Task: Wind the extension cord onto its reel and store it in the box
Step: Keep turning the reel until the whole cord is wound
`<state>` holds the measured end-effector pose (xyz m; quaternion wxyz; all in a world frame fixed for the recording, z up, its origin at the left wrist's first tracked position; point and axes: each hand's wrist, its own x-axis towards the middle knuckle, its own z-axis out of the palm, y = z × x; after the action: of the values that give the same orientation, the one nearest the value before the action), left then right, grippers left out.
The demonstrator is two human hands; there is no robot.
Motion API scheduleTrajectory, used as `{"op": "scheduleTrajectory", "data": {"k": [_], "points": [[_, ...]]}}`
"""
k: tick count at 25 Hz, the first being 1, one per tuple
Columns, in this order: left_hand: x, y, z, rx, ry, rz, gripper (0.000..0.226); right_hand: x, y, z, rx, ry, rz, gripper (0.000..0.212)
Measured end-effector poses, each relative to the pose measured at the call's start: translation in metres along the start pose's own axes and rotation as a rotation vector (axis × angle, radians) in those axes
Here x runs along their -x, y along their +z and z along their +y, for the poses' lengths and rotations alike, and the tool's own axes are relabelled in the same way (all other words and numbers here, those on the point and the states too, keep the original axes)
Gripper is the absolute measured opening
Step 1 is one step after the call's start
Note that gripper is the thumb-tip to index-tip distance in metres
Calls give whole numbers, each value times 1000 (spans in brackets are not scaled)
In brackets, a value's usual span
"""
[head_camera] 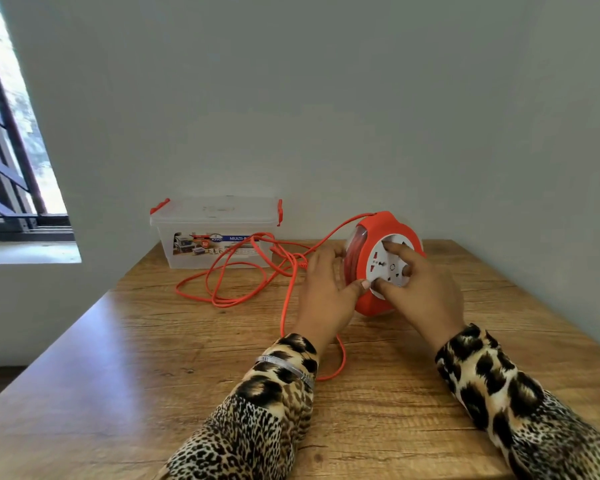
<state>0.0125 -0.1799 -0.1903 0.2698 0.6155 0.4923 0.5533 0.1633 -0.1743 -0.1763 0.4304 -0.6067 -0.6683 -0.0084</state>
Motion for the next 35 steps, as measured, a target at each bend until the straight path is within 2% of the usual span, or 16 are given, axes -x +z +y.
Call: {"op": "scheduleTrajectory", "data": {"k": [2, 4, 8, 10, 12, 13, 15, 18, 20, 22, 25, 27, 29, 31, 33, 35], "points": [[3, -1, 3, 7, -1, -22, 48, -4, -3, -2, 21, 38, -87, 63], [10, -4, 8, -120, 71, -19, 44, -12, -10, -4, 103, 56, -234, 64], [18, -40, 17, -540, 297, 280, 46, -30, -27, -9, 283, 94, -610, 64], [14, -69, 15, -869, 152, 261, 55, -32, -29, -13, 361, 104, -755, 65], [16, -92, 12, -1070, -165, 13, 62, -33, -30, -21, 416, 82, -843, 66], [21, -98, 9, -1085, -272, -85, 56, -34, -31, -25, 448, 61, -879, 67], [29, -105, 4, -1066, -307, -140, 31, -34, -31, -32, 507, 22, -940, 68], [29, -113, 8, -1109, -244, -78, 9, -29, -35, -38, 552, -7, -952, 69], [24, -122, 13, -1056, -189, -31, 9, -22, -36, -43, 627, -66, -878, 62], [17, -134, 20, -897, -174, -23, 13, -18, -35, -54, 640, -181, -671, 51], [7, -153, 29, -408, -234, -55, 17, -16, -25, -75, 339, -298, -511, 40], [5, -164, 31, -277, -204, -58, 23, -14, -13, -91, -2, -301, -587, 38], [4, -173, 32, -274, -163, -62, 26, -13, -2, -107, -199, -320, -750, 36], [1, -180, 31, -213, -147, -21, 26, -13, 9, -116, -255, -284, -887, 34], [-5, -188, 31, -111, -166, 83, 27, -12, 14, -118, -307, -153, -997, 35], [-12, -199, 31, -57, -194, 204, 27, -5, 14, -114, -304, -129, -1084, 31]]}}
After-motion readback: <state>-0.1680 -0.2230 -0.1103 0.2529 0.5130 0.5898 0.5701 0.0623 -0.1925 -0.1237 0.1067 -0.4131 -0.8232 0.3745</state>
